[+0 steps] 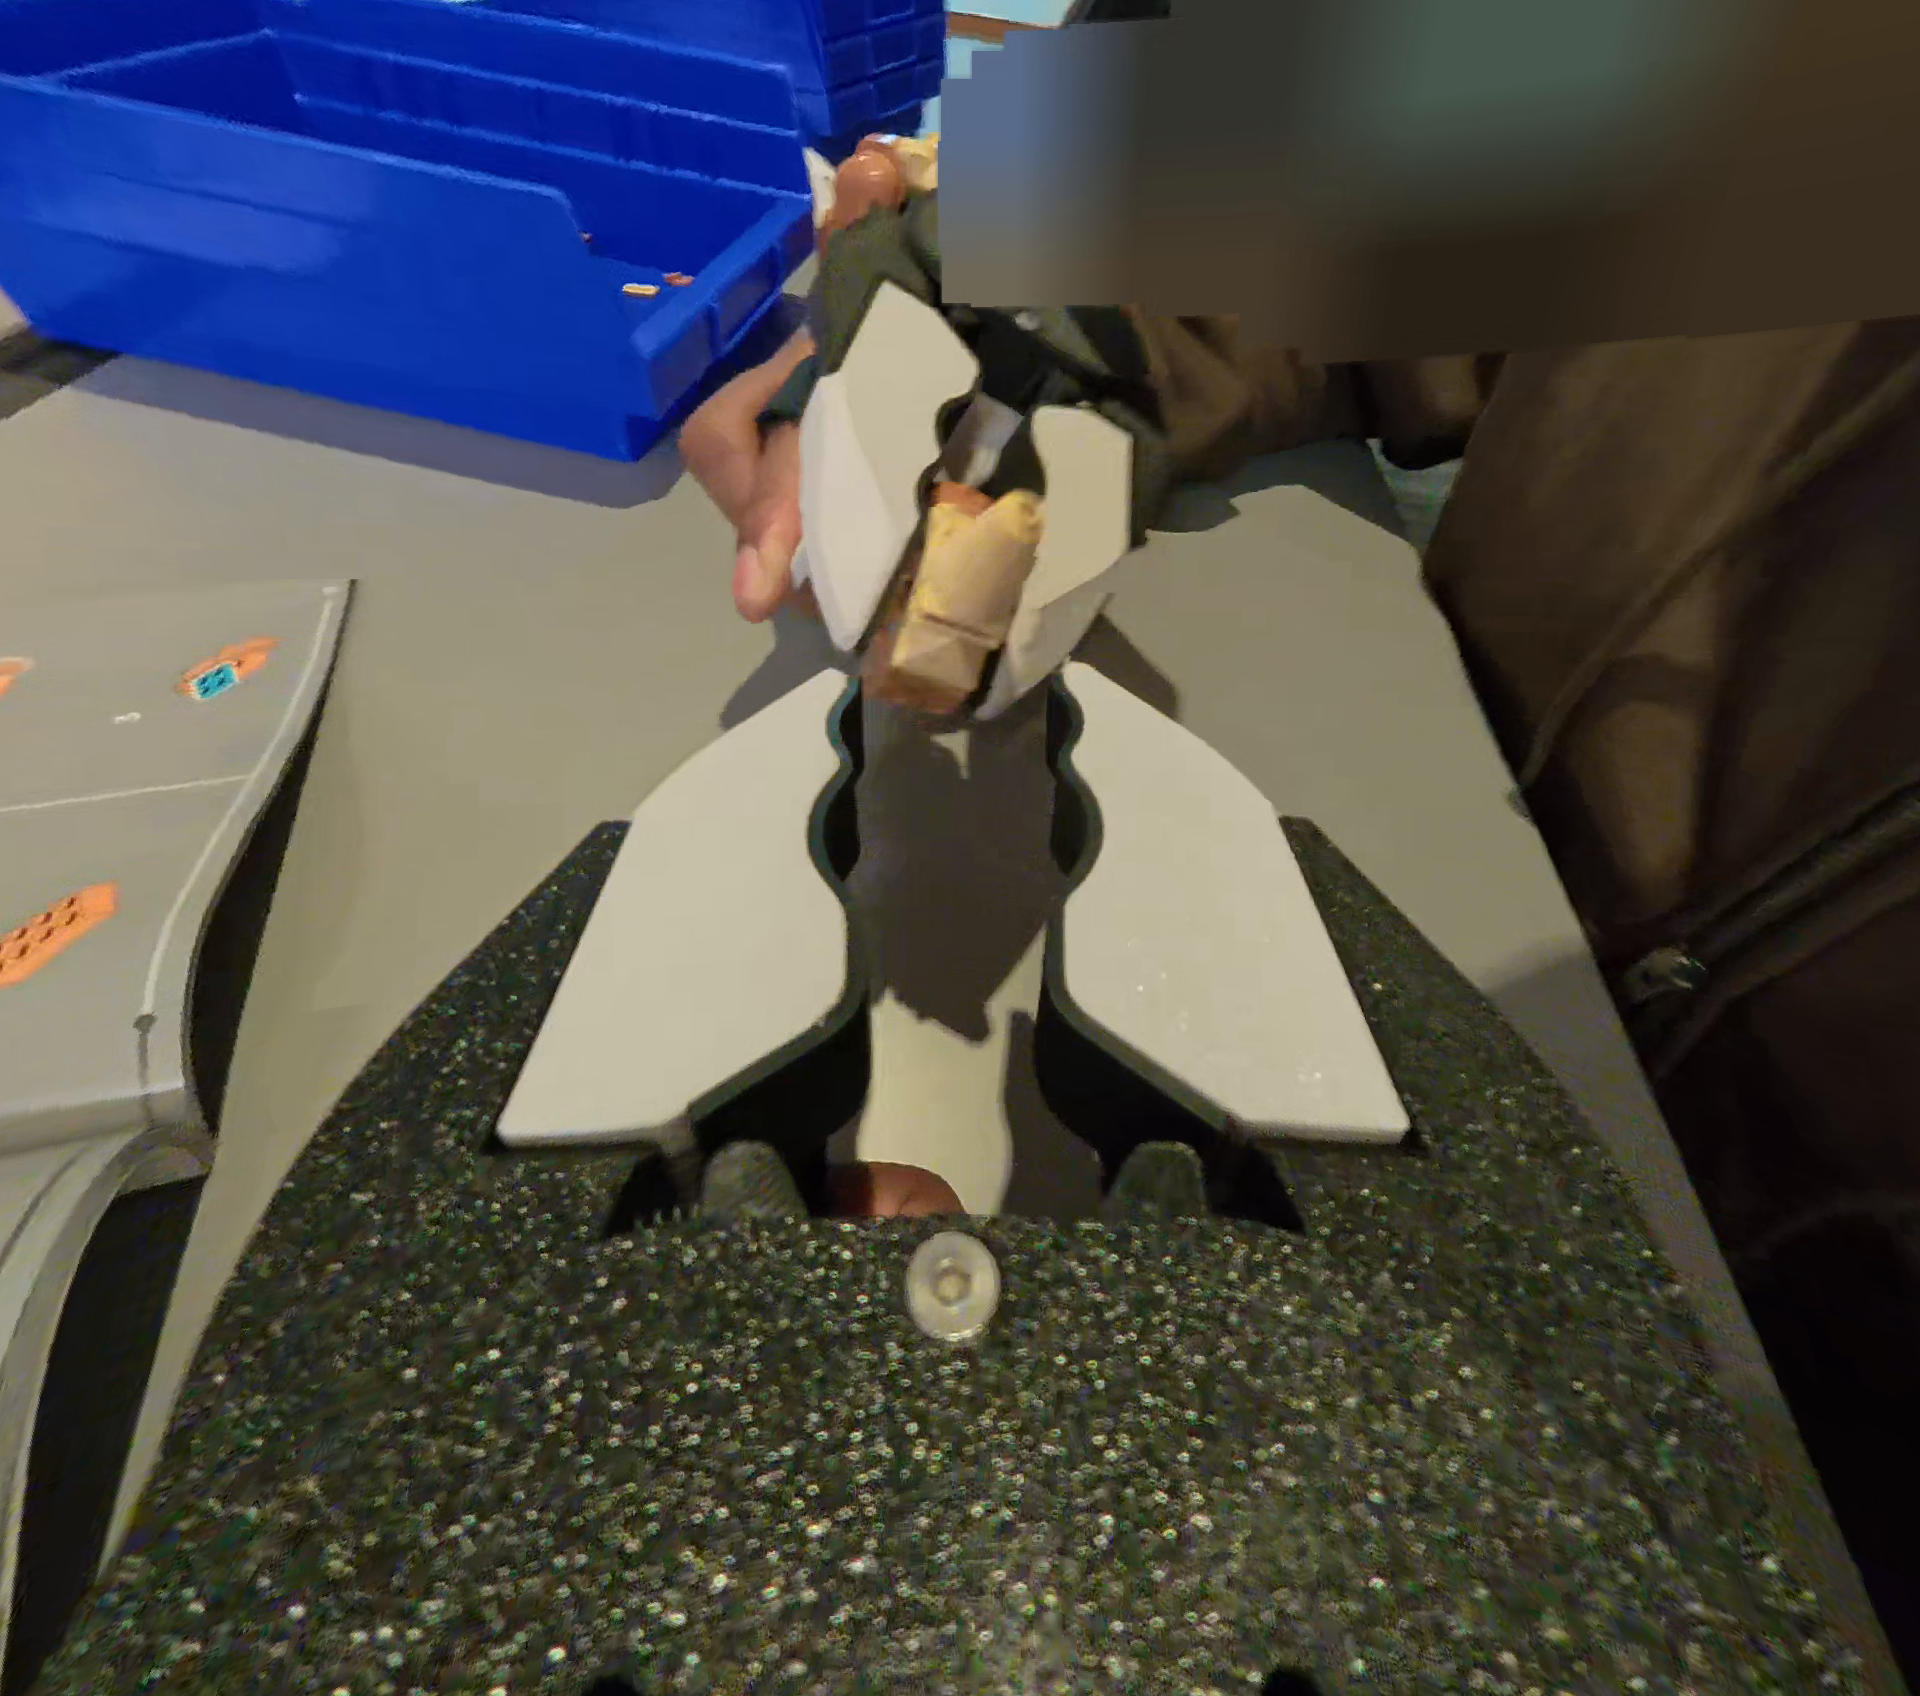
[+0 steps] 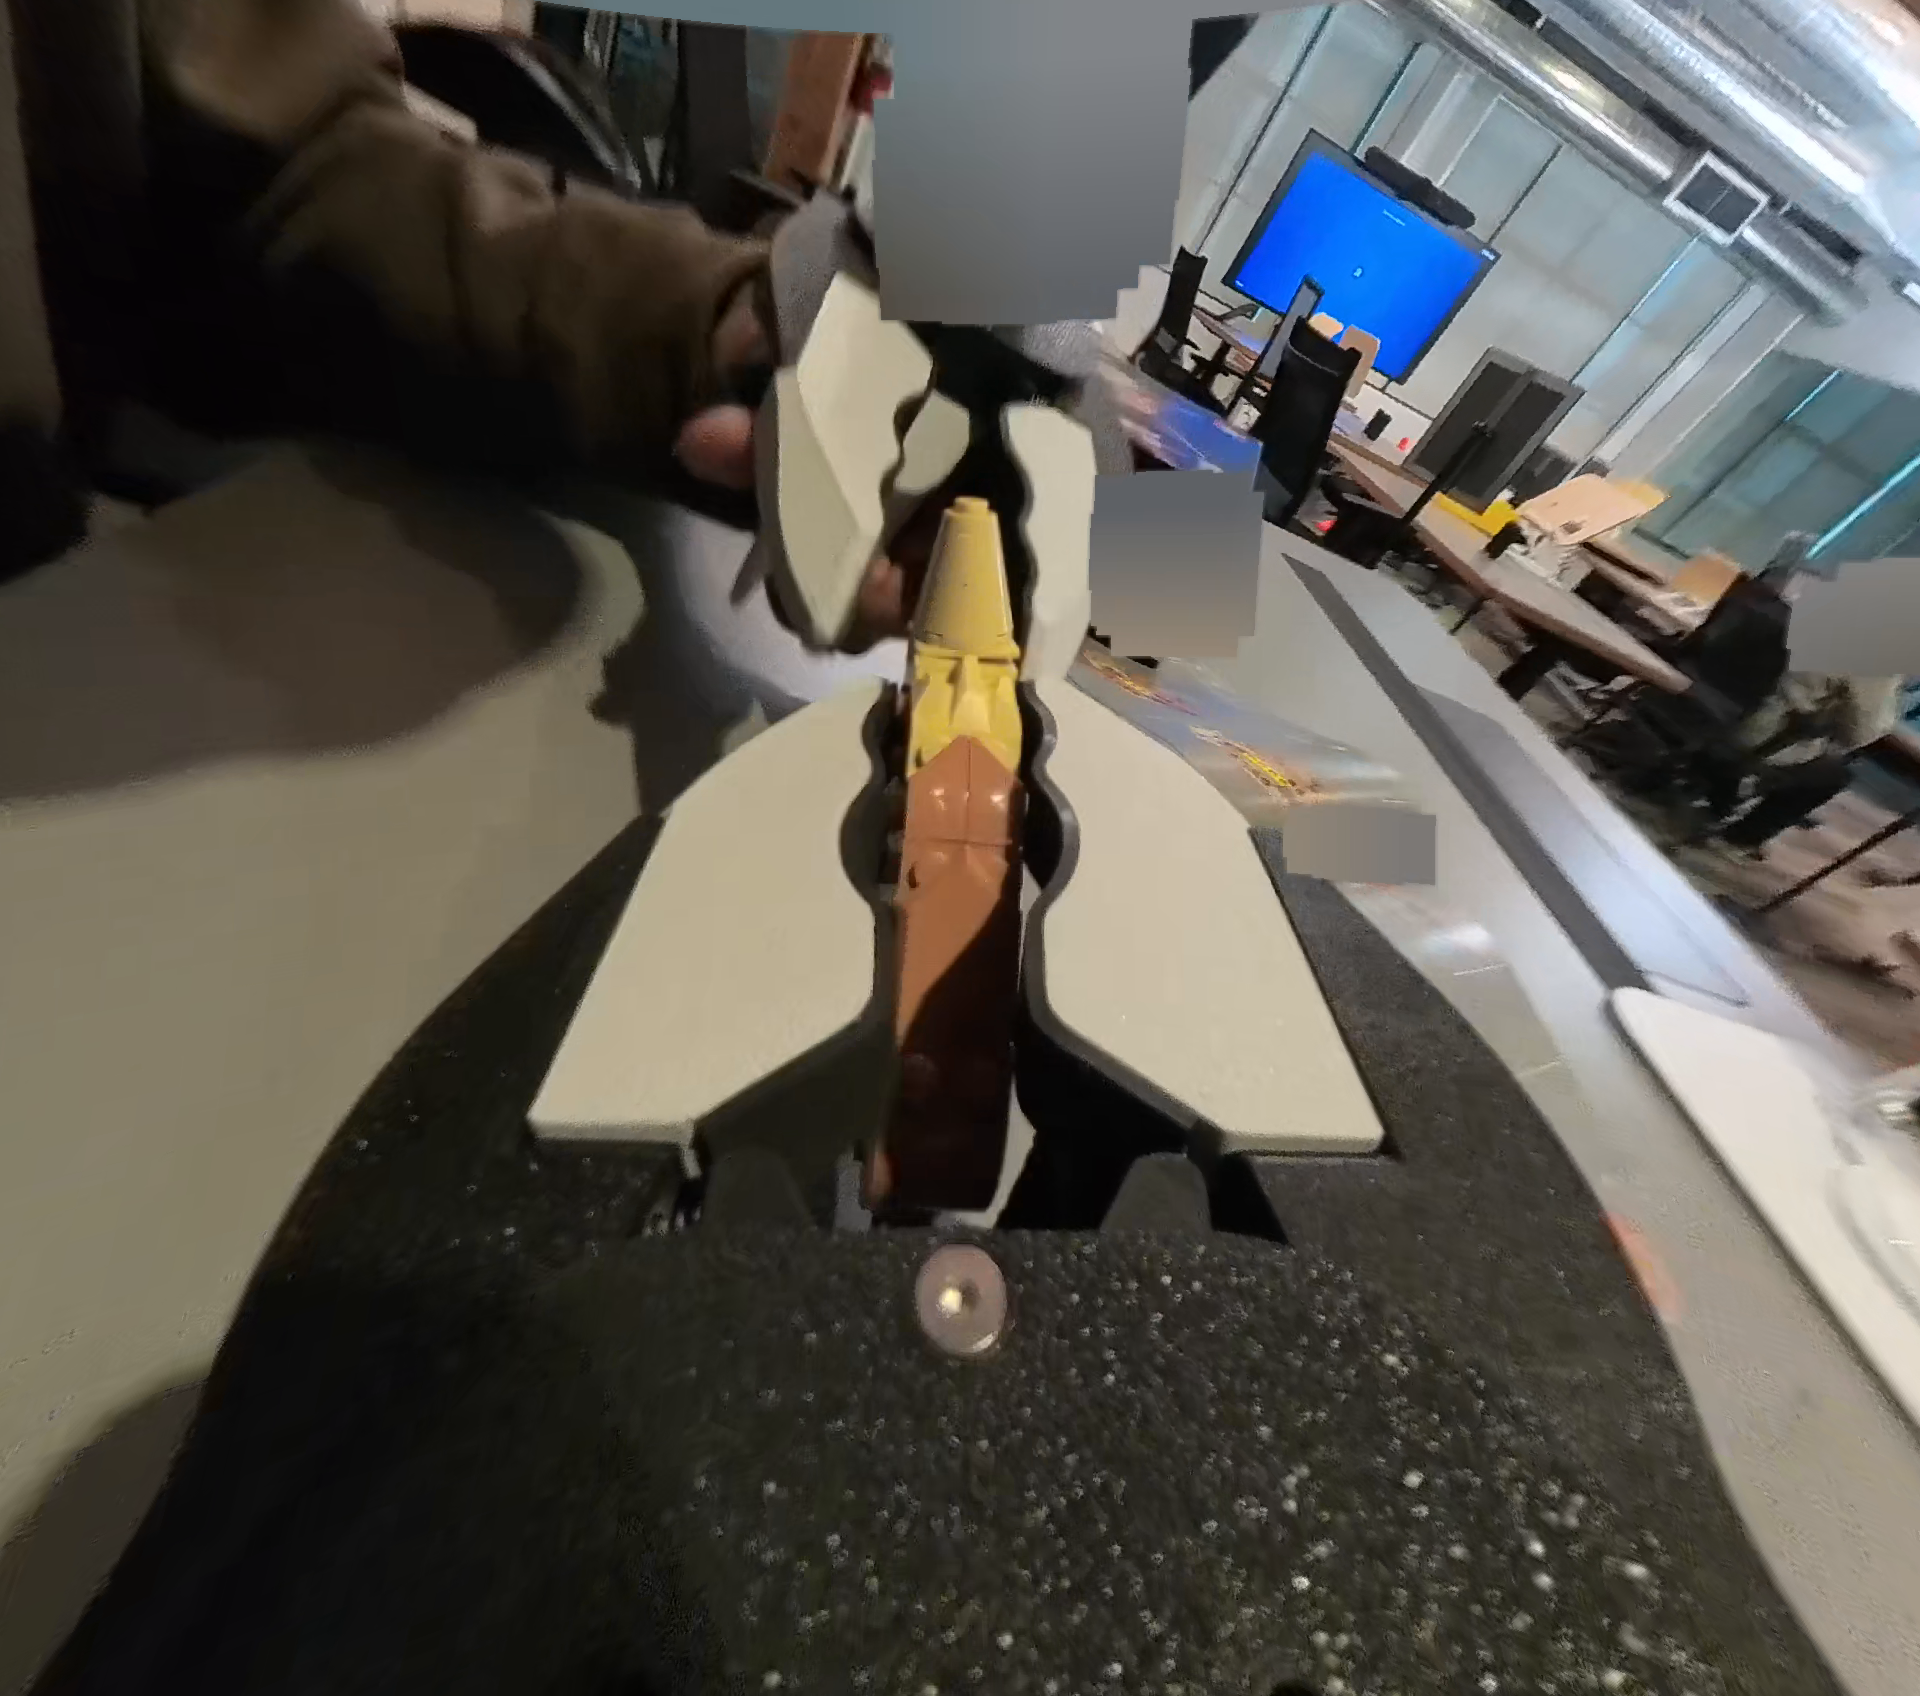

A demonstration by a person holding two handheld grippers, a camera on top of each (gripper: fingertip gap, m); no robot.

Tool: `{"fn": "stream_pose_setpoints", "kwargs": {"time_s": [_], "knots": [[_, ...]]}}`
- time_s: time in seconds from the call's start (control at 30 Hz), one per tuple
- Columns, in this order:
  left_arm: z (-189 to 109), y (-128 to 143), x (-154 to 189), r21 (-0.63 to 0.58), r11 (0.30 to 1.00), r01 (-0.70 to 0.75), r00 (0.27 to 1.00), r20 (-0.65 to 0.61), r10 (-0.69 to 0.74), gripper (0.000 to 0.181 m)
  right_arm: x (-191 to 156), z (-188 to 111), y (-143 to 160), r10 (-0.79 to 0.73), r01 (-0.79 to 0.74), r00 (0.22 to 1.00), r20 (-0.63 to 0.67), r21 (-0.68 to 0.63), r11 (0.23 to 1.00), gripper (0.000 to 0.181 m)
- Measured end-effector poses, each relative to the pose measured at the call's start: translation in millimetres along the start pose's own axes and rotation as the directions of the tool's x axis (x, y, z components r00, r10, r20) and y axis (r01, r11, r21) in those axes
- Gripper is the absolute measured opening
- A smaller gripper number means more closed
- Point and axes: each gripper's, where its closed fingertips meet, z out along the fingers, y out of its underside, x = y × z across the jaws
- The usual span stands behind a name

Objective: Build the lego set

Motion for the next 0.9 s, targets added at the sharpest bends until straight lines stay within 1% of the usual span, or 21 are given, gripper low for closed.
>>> {"fn": "stream_pose_setpoints", "kwargs": {"time_s": [0.07,0.13,0.23,0.33,0.4,0.57,0.7,0.77,0.83,0.87,0.9], "knots": [[5,2,-6,0.012,0.998,0.056,0.998,0.018,-0.056,0.035,8,-2,-8,0.117,-0.117,0.993,-0.009,0.065,0.991,0.021],[8,0,-8,0.059,0.992,0.112,0.994,-0.003,-0.112,0.036,19,-5,-18,0.262,-0.258,0.965,-0.007,0.152,0.954,0.021],[11,-7,-9,0.149,0.966,0.210,0.977,-0.059,-0.203,0.035,40,-12,-29,0.462,-0.442,0.887,-0.001,0.292,0.848,0.021],[17,-13,-14,0.222,0.944,0.243,0.970,-0.049,-0.238,0.035,54,-15,-31,0.576,-0.537,0.818,0.006,0.369,0.759,0.021],[20,-17,-19,0.261,0.932,0.250,0.967,-0.021,-0.254,0.035,57,-16,-32,0.602,-0.557,0.799,0.012,0.395,0.731,0.021],[22,-23,-20,0.297,0.930,0.217,0.973,0.017,-0.232,0.034,51,-11,-34,0.578,-0.534,0.816,0.005,0.390,0.750,0.021],[16,-30,-18,0.340,0.916,0.211,0.975,-0.011,-0.221,0.020,42,-3,-29,0.566,-0.540,0.824,0.024,0.335,0.772,0.022],[17,-28,-16,0.336,0.914,0.228,0.973,-0.031,-0.231,0.020,39,-1,-28,0.561,-0.539,0.828,0.027,0.315,0.781,0.022],[18,-24,-16,0.315,0.924,0.217,0.975,-0.023,-0.221,0.020,35,2,-24,0.546,-0.532,0.837,0.030,0.277,0.800,0.022],[19,-23,-16,0.301,0.931,0.207,0.977,-0.019,-0.211,0.020,33,4,-21,0.538,-0.526,0.843,0.023,0.245,0.814,0.023],[19,-21,-15,0.286,0.938,0.196,0.980,-0.013,-0.201,0.020,31,6,-17,0.530,-0.521,0.848,0.014,0.209,0.827,0.029]]}}
